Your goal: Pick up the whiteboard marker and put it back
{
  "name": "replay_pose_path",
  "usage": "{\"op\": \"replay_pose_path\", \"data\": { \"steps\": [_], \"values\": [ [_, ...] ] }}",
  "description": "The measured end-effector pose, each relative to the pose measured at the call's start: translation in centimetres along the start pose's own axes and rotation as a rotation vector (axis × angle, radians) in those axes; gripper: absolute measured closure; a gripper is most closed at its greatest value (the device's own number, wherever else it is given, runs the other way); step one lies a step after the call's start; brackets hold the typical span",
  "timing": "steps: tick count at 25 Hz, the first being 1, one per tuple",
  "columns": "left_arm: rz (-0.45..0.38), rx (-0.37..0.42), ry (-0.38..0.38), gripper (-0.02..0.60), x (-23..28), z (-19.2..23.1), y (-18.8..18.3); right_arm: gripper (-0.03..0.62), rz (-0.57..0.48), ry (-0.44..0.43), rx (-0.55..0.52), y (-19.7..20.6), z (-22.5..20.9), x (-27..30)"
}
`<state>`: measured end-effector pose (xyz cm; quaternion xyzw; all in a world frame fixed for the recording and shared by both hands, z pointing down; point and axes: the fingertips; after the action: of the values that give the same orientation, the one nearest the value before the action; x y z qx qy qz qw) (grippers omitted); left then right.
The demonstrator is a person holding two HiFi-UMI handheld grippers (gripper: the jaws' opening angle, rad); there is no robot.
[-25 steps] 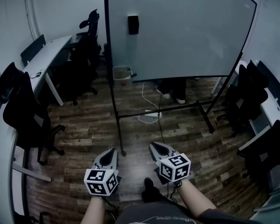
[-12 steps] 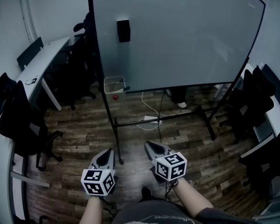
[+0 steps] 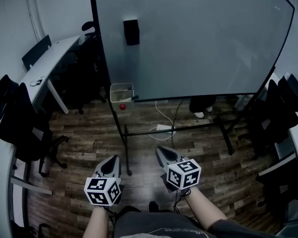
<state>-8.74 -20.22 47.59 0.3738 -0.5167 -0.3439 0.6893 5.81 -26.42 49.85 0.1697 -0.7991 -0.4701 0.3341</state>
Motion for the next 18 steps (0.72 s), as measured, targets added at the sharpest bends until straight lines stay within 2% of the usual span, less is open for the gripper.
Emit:
{"op": "replay_pose_path", "data": {
  "steps": [6, 9, 18],
  "values": [
    [-0.007, 0.017, -0.014, 0.568, 0.1, 1.0, -0.7, 0.568, -0.001, -0.012, 0.021, -0.5, 0.2, 1.8],
    [-0.014, 0.001, -0.013, 0.568, 0.7, 2.6, -1.3, 0.568, -0.001, -0.013, 0.023, -1.0, 0.6, 3.1],
    [-0.023, 0.019, 0.040, 0.568, 4.8, 6.2, -5.0, 0.568, -0.010, 0.039, 0.019, -4.0, -0.5, 7.7]
  ]
}}
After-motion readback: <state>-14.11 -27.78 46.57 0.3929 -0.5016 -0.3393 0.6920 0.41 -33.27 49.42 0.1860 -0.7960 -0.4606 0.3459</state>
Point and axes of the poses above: the fingertips, and each gripper's own axes: x forward along the fingers, z to its left, y out of its underside, and after that the axes turned 6 degrees about z, right-handed
